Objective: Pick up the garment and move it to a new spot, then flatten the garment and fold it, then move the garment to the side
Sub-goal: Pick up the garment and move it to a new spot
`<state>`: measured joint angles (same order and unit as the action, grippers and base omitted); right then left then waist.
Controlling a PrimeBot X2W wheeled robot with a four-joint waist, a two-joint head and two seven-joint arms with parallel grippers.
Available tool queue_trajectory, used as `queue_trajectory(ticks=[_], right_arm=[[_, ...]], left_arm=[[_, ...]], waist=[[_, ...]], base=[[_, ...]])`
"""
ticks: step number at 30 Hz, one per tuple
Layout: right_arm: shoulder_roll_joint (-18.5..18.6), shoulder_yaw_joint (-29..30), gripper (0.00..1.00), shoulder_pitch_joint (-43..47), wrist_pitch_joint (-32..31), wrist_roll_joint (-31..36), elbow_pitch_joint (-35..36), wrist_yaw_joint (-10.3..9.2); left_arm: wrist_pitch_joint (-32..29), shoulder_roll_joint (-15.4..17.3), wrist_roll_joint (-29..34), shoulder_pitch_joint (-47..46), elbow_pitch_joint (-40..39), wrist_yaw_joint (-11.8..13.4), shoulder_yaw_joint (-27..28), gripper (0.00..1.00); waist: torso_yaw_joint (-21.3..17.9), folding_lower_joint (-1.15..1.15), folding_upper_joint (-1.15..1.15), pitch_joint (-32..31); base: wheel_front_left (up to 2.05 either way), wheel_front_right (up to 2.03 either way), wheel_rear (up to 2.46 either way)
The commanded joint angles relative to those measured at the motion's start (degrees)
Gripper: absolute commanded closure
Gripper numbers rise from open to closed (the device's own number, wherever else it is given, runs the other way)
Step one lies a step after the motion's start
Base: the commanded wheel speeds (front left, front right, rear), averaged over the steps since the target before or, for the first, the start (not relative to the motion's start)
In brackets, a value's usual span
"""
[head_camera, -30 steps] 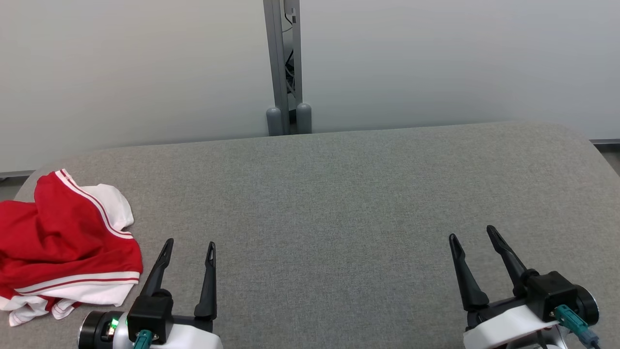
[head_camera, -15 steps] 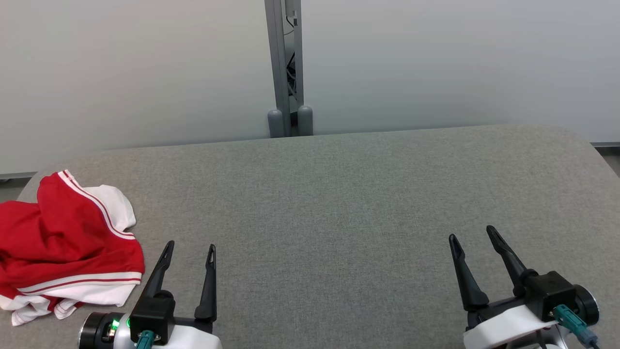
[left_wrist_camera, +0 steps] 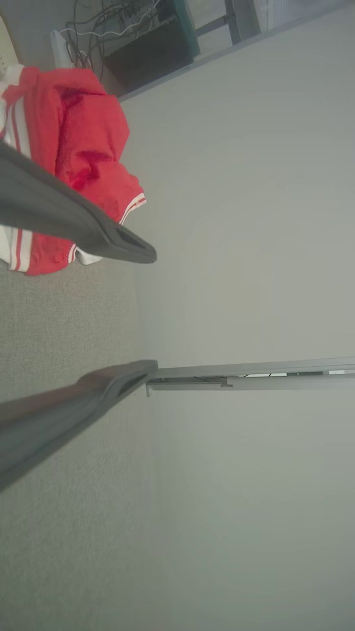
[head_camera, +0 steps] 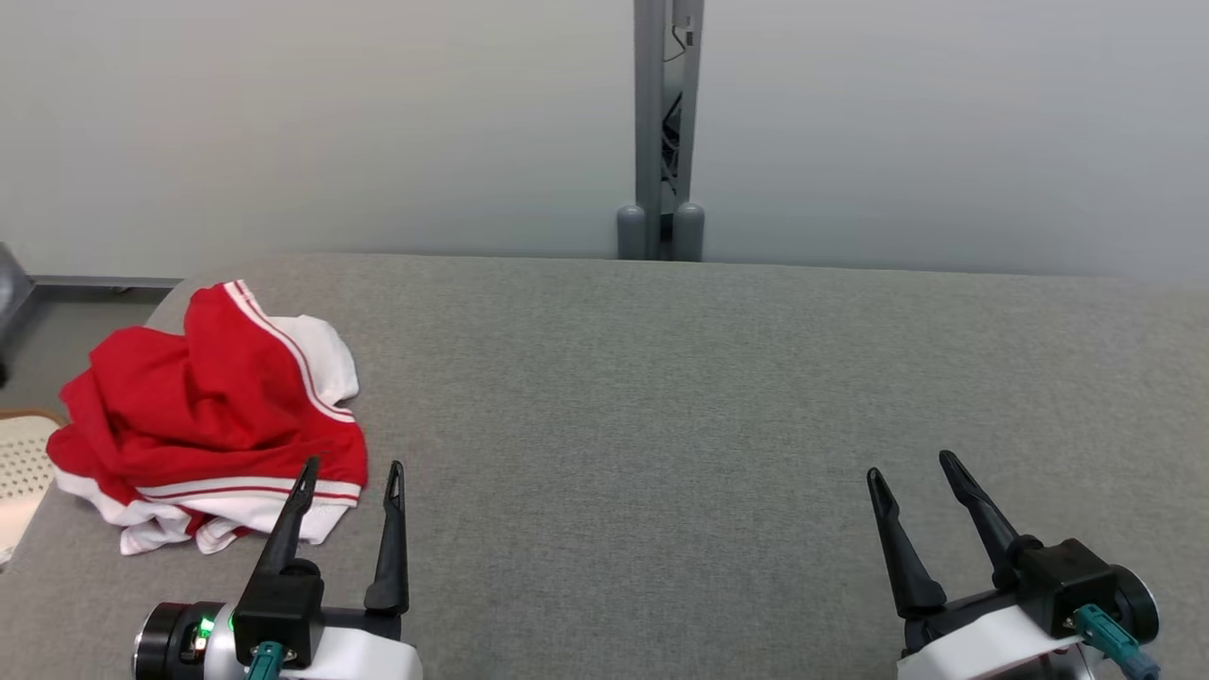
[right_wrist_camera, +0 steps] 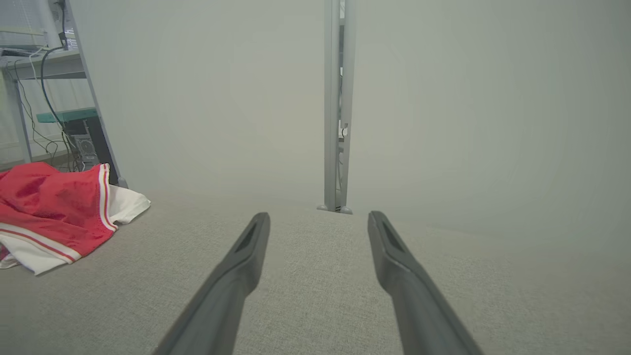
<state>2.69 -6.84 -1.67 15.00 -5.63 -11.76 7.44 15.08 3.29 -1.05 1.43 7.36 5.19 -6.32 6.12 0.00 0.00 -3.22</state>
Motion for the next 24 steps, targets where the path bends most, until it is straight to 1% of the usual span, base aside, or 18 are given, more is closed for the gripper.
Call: queue_trajectory(ticks=[1,2,7,13,18,19,24], right_arm=[[0.4,-0.1,0.0,0.4,0.3,-0.5,0.3,0.08],[0.4,-0.5,0.0,0.5,0.3,-0.7,0.4,0.08],[0.4,-1.9,0.0,0.6,0.2,-1.4,0.3,0.08],[0.4,-1.9,0.0,0.8,0.2,-2.0,0.7,0.05],[0.4,-2.0,0.0,1.2,0.2,-2.2,0.8,0.05],[0.4,-2.0,0.0,1.2,0.2,-2.2,0.8,0.05],[0.4,-2.4,0.0,1.3,0.2,-2.7,0.9,0.05]], left_arm=[[0.1,0.3,-0.1,0.4,-0.3,0.4,0.4,0.0],[0.1,0.3,-0.3,0.5,-0.8,0.4,0.7,0.0],[0.1,0.1,-1.2,1.7,-1.3,0.5,1.4,0.0],[0.1,-0.1,-2.1,1.7,-1.7,0.7,2.5,0.0],[0.1,-0.2,-2.7,1.8,-1.8,0.5,3.4,0.0],[0.1,-0.2,-2.7,1.8,-1.8,0.5,3.4,0.0],[0.1,-0.2,-3.0,2.1,-1.9,0.3,3.8,0.0]], waist=[[2.2,0.0,0.0,0.2],[3.8,0.0,0.0,0.3],[7.5,0.0,0.0,0.3],[11.8,0.0,0.0,0.3],[15.1,0.0,0.0,0.0],[15.1,0.0,0.0,0.0],[18.0,0.0,0.0,-0.4]], base=[[0.0,0.0,0.0],[0.0,0.0,0.0],[0.0,0.0,0.0],[0.0,0.0,0.0],[0.0,0.0,0.0],[0.0,0.0,0.0],[0.0,0.0,0.0]])
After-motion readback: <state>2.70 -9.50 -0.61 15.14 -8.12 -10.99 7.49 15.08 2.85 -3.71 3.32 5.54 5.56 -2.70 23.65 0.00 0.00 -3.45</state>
